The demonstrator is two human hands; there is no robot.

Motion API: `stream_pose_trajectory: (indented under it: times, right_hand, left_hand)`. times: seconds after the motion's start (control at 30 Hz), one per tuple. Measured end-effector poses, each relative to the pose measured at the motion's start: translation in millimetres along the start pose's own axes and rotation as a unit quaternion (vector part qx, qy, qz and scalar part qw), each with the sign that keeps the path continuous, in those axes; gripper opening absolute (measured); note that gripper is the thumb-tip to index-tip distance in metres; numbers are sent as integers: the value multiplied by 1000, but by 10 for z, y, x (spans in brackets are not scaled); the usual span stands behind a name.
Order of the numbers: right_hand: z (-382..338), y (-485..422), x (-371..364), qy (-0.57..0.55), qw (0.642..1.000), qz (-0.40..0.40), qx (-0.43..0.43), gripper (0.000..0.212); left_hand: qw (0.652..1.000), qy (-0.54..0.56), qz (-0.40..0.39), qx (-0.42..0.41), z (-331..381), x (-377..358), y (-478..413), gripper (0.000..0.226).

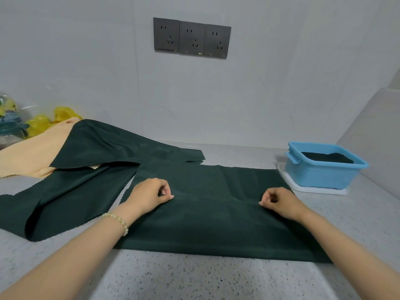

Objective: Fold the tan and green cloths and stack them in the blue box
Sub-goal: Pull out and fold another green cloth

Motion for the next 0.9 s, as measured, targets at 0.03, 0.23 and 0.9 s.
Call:
stream_pose_trajectory:
  times: [0.03, 0.23, 0.9]
  right_hand:
    - [-30, 29, 2, 15, 1000, 11, -4, 10]
    - [-602, 377, -276, 68, 987, 120, 78, 32]
    - [-417, 704, -830, 168, 985, 35, -2, 58]
  left_hand:
    - [999, -30, 13, -8, 49, 5, 16, 12]
    - [998, 6, 47, -46, 563, -273, 376, 30]
    - [994, -101, -46, 11, 616, -803, 663, 64]
Point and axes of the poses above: each hand's wrist, its own y-axis away from the middle knuckle, its own x-axis out of the back of the hand, z = x × y, the point moved 1 cm from there along -y, towards the middle knuckle, and after that the axes turned 4 degrees about y, right-handed, at the moved point
